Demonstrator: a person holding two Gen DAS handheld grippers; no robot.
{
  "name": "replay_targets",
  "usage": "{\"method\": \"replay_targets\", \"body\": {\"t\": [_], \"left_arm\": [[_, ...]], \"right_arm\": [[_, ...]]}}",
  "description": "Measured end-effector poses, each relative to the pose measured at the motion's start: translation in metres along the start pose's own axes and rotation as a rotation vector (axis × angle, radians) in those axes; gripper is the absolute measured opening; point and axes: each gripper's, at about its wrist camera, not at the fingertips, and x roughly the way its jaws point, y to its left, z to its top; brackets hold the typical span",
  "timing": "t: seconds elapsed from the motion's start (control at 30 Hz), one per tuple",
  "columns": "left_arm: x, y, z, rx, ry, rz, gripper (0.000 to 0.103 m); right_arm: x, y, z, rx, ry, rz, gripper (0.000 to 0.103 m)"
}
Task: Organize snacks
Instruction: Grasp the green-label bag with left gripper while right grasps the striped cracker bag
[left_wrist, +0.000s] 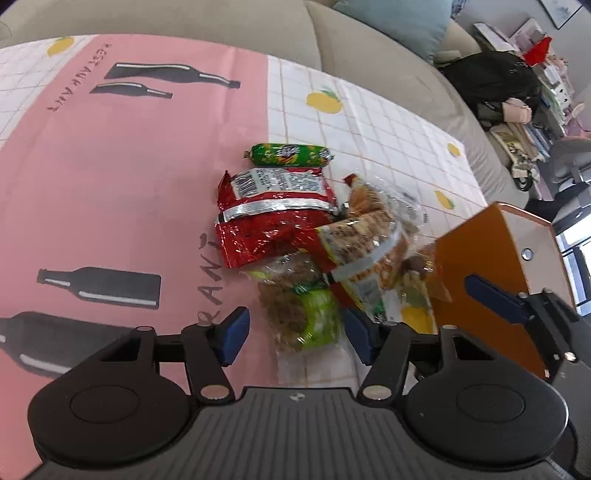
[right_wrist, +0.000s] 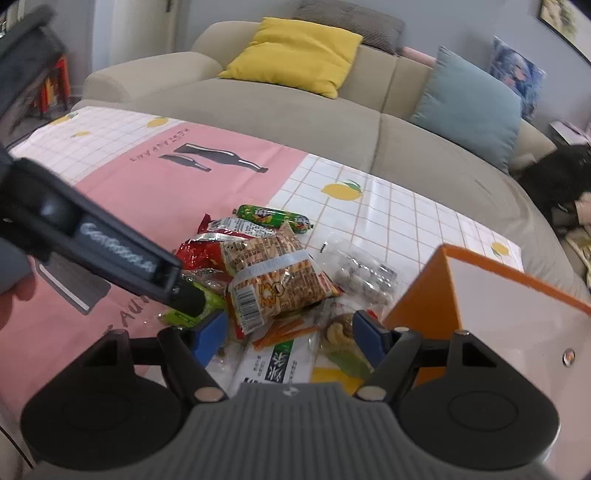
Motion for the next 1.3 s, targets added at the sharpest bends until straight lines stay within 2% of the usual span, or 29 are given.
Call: {"method": "replay_targets", "body": {"t": [0.2,0.43,0.63,0.83,1.0,1.13,1.3], "left_arm": [[0.015,0.006,0.002,0.006,0.014,0.001,0.066],[0.023,0.006,0.005,0.014,0.03,-0.036,0.049],[0.018,0.007,0.005,-0.001,0.035,-0.034,0.04],[-0.006,0.014,0.0,-0.012,-0.017,0.012,0.039],[-0.023,0.019,0.001,-0.018,-0.043,0.02,0.039],[-0.03,0.02,-0.002,-0.024,-0.049,0.022,0.039],[-0.035,0.022,-0.007,-0.037,-0.049,0.027,0.039]], "right_arm": [[0.012,0.004,0.004,-0.115,-0.027,0.021,0.073],[0.031,0.009,0.007,-0.25,-0.009,0.011,0.074],[0.042,0.013,0.011,-0.261,-0.008,0.012,0.077],[0.054,0.017,0.016,-0.26,0.002,0.02,0.08],[0.066,0.018,0.018,-0.227,0.022,0.03,0.08],[0.069,0.02,0.018,-0.207,0.027,0.033,0.078],[0.068,0.022,0.017,-0.179,0.039,0.032,0.066]]}}
